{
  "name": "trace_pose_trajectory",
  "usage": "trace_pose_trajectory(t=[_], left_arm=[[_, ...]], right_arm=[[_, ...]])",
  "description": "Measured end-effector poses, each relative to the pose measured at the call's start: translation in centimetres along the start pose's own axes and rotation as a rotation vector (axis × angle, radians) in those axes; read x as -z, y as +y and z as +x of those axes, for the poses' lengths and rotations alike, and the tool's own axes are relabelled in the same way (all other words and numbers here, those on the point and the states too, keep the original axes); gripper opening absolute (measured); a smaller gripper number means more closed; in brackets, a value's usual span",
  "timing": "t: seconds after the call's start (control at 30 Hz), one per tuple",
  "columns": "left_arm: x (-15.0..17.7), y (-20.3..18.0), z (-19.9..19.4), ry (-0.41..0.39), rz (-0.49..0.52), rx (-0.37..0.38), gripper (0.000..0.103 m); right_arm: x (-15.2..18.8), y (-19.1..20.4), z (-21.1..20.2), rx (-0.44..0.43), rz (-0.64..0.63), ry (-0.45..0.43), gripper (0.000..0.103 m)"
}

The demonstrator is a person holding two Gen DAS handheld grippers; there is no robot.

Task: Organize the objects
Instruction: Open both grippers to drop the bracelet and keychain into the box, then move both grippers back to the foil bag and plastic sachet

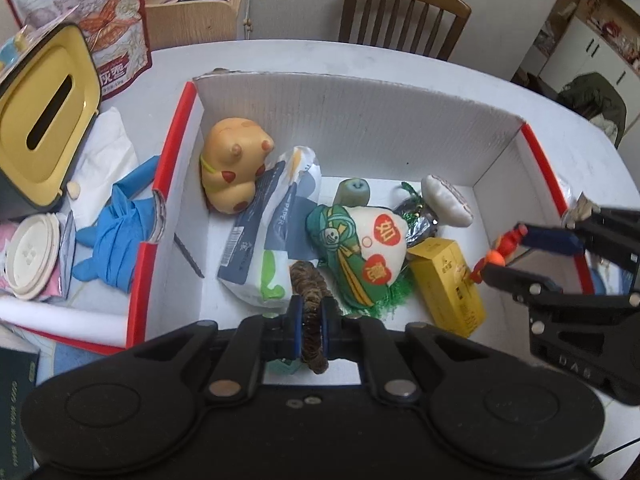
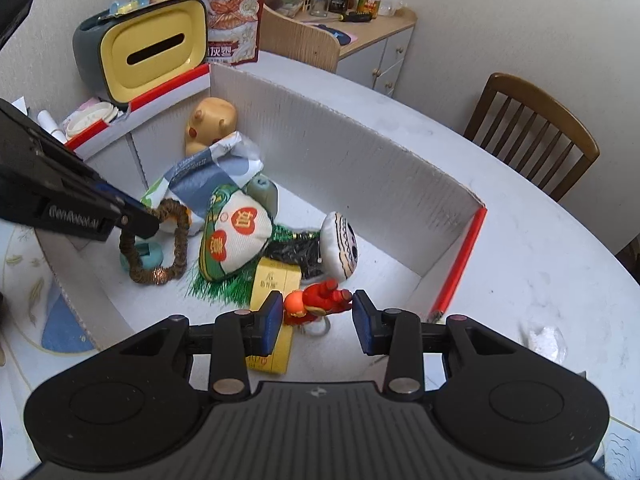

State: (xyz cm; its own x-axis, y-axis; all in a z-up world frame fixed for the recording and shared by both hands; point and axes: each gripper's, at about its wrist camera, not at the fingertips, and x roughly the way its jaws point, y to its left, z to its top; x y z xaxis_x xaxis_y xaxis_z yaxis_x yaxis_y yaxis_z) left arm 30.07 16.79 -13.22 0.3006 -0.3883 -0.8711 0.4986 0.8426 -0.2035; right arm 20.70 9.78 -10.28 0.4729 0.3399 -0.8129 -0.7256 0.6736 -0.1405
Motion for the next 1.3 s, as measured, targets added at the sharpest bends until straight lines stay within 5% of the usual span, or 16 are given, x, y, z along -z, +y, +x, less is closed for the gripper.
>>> trace_pose_trajectory(t=[0.43, 0.9, 1.3], left_arm=[[-0.2, -0.2, 1.1, 0.025, 0.031, -0.042, 0.013], [0.1, -1.0, -0.7, -0.015, 0.025, -0.051, 0.046], [0.6, -2.5, -4.0, -0.098, 0.021, -0.043, 0.064]], right_arm=[[-1.2, -1.1, 1.0, -0.047, 0.085, 0.004, 0.038], [-0.9, -2.0, -1.0, -0.105, 0.139, -0.019, 0.046], [-0.2, -3.0, -5.5, -0.138, 0.177, -0.093, 0.052]])
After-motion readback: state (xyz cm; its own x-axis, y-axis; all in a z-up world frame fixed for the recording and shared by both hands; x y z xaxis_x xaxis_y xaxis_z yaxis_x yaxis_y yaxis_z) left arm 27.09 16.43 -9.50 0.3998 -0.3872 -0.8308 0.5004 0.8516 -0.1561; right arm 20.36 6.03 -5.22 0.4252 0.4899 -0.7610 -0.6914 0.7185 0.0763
